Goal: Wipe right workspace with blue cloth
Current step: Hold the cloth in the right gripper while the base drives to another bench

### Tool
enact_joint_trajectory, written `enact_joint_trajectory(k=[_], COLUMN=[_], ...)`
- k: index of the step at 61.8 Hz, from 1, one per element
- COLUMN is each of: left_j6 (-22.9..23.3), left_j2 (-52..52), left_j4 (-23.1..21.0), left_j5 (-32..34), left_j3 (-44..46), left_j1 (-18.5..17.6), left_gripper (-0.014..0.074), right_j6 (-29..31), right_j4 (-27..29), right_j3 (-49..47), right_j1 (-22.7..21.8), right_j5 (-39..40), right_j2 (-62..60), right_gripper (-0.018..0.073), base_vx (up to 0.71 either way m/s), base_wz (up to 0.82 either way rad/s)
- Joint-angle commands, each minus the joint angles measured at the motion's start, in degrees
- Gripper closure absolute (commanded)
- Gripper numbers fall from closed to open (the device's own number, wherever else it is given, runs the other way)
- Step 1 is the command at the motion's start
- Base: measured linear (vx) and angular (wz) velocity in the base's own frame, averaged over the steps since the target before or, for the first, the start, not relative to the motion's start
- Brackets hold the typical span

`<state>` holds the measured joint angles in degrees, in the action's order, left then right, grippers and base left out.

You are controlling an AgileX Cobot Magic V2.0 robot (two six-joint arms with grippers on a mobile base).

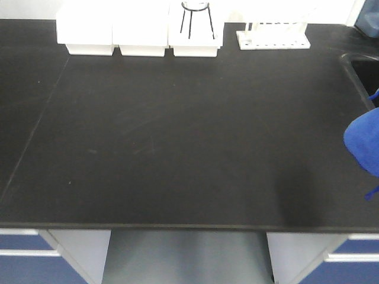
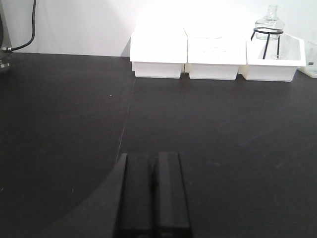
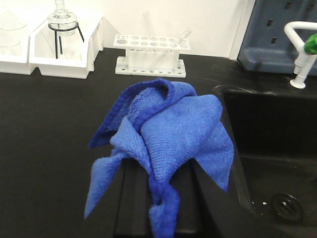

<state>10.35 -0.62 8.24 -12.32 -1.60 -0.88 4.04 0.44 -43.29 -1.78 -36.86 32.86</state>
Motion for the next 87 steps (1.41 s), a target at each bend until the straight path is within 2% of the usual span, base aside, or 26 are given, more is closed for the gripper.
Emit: enact_joint_trajectory(k=[1,87], left_j6=[0.5,0.5], left_j2=[-1.0,-1.0], left_j4=[0.1,0.1], left_j5=[4.7,4.7], left_j3=[-1.7,-1.7], left_j1=[0.3,0.3], left_gripper=[0.0602,0.0602], right_j6=[0.4,0.4], right_j4=[-0.4,-0.4], right_j3=[-1.8,-1.8], right_j1=[0.2,0.2], right_j5=[4.5,4.5], right_j2=[0.2,0.2], right_gripper=[0.0567,0.0567], base_vx=[-0.19,-0.25], base_wz=[-0.03,0.04])
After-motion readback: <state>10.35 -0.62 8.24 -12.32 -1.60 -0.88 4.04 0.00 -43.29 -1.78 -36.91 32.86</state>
